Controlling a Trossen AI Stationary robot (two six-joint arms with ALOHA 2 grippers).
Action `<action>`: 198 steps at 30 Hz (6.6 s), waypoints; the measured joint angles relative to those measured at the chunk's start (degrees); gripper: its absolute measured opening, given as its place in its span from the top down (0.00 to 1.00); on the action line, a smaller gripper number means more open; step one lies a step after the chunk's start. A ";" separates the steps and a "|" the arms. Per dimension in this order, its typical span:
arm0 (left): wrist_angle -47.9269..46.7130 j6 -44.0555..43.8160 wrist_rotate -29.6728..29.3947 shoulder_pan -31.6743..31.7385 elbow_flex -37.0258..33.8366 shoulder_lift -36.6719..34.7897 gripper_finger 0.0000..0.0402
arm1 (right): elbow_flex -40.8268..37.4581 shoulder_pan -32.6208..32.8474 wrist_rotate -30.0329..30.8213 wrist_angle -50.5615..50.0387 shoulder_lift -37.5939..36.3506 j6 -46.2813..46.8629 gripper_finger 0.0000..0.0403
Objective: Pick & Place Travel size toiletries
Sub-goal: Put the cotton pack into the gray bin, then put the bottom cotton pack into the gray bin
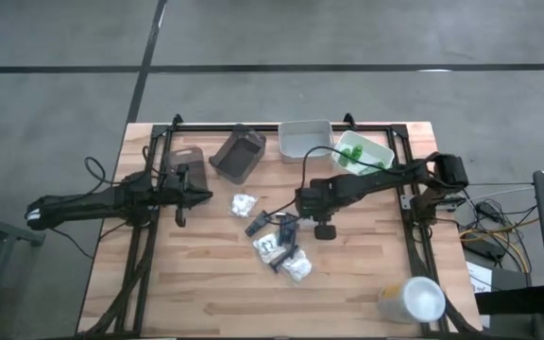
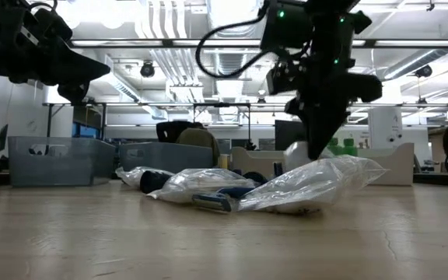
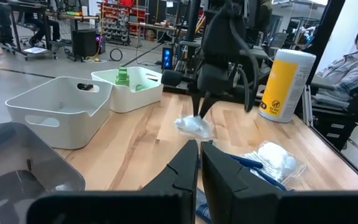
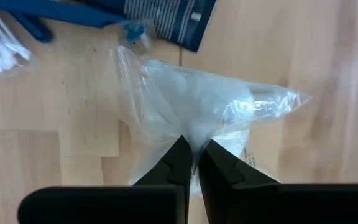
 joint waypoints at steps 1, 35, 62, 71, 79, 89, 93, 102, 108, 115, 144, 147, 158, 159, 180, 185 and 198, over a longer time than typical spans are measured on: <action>-0.01 0.00 0.01 -0.01 0.00 -0.02 0.94 | -0.08 0.01 0.60 0.07 -0.77 -0.02 0.96; -0.07 0.04 -0.01 0.03 0.02 0.00 0.94 | 5.90 -10.90 16.04 0.03 -13.10 -10.27 0.96; -1.07 3.17 -0.65 -0.01 0.02 0.11 0.94 | 25.69 -28.22 16.00 3.37 3.08 -34.45 0.96; -1.31 3.26 -0.60 0.01 0.02 0.34 0.94 | 34.66 -29.22 15.93 -0.61 14.13 -38.14 0.96; -1.33 3.29 -0.48 0.05 0.02 0.46 0.94 | 34.54 -31.50 15.88 -0.70 18.31 -39.62 0.96; -1.55 3.32 -0.99 0.03 0.00 0.59 0.94 | 34.42 -32.64 15.57 0.85 22.46 -41.02 0.96; -1.55 3.32 -1.37 0.03 0.00 0.61 0.94 | 34.42 -32.29 16.15 1.25 24.30 -41.00 0.96; -1.66 3.30 -1.52 0.03 0.00 0.74 0.94 | 34.38 -32.02 17.23 2.62 25.19 -40.83 0.96; -1.73 3.28 -1.54 0.04 0.00 0.74 0.94 | 34.38 -32.00 16.75 0.33 24.69 -39.49 0.96; -1.73 3.17 -1.54 0.05 0.00 0.74 0.94 | 34.38 -31.76 14.42 1.96 24.71 -39.27 0.96; -2.20 1.75 -1.54 0.05 0.00 0.76 0.94 | 34.38 -31.93 7.56 3.00 24.44 -37.34 0.56; -2.21 1.75 -1.54 0.05 -0.01 0.76 0.94 | 34.38 -31.91 6.58 3.02 22.90 -37.32 0.51; -2.21 1.75 -1.52 0.03 -0.02 0.76 0.94 | 34.38 -31.93 6.13 -0.10 17.13 -35.46 0.46; -2.20 1.75 -1.54 0.03 -0.02 0.76 0.94 | 34.38 -31.93 5.63 -0.73 16.53 -34.51 0.46; -2.19 1.64 -1.52 0.03 -0.02 0.76 0.94 | 25.79 -24.25 -14.51 -9.83 -3.90 -26.54 0.58; -2.19 1.78 -1.52 0.03 -0.02 0.76 0.94 | 21.54 -18.86 -14.62 -8.74 -8.79 -23.91 0.56; -0.89 8.83 -1.52 0.03 -0.02 0.74 0.94 | 11.22 -1.07 -14.64 -8.90 -14.42 -22.67 0.47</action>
